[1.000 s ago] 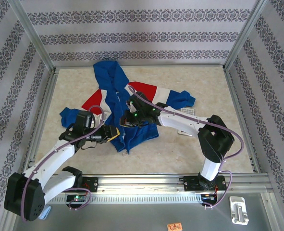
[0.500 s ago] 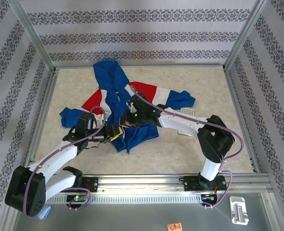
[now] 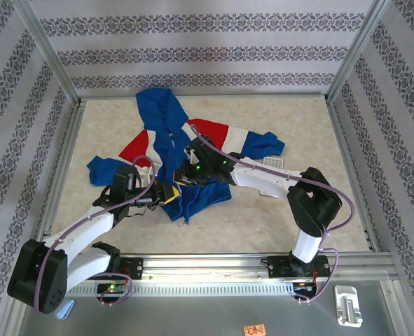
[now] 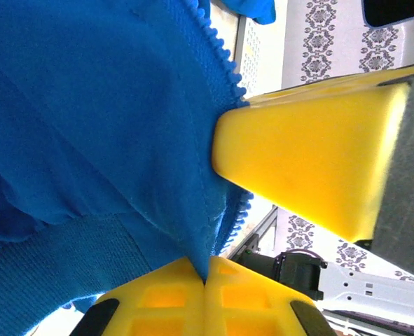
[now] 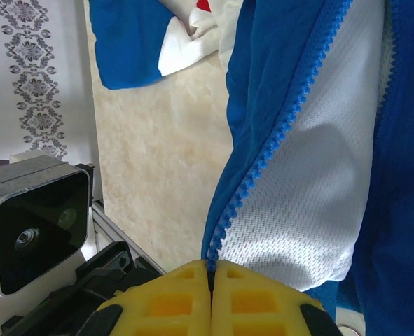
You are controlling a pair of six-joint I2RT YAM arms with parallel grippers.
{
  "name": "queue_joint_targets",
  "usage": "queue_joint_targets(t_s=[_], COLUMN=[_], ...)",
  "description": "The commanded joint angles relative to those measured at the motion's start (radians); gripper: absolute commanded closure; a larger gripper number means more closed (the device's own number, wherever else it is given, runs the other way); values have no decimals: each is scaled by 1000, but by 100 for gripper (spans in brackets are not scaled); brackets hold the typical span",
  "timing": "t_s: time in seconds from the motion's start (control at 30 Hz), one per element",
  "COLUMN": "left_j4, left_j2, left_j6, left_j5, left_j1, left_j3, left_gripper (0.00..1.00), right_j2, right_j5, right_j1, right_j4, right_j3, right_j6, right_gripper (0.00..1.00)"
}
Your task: Zip up the jacket
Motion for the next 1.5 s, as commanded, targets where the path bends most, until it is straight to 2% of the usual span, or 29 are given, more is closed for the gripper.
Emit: queue_joint_targets(t_s=[0.0, 0.1, 0.23, 0.47, 0.63, 0.93, 1.47], left_j4=[50, 14, -99, -366, -409, -533, -564], left_j2=[-20, -34, -95, -227, -275, -366, -371], left_j6=[4, 15, 11, 76, 81, 106, 125], left_j5=[23, 9, -49, -195, -209, -242, -266], left_j1=[-9, -6, 19, 42, 43, 43, 43], left_j3=[-19, -22, -39, 7, -12, -30, -26], left_gripper=[100, 100, 100, 100, 100, 100, 100], right_j2=[-4, -31, -86, -171, -155, -6, 87], right_j5=[0, 11, 42, 159, 164, 181, 170], right_j1=[1, 1, 1, 34, 92, 180, 198], right_j4=[6, 5, -52, -259, -255, -253, -268], right_j3=[-16, -26, -57, -125, -173, -124, -66], right_j6=[-6, -35, -95, -177, -163, -169, -189], right_gripper=[99, 76, 65, 60, 56, 53, 56])
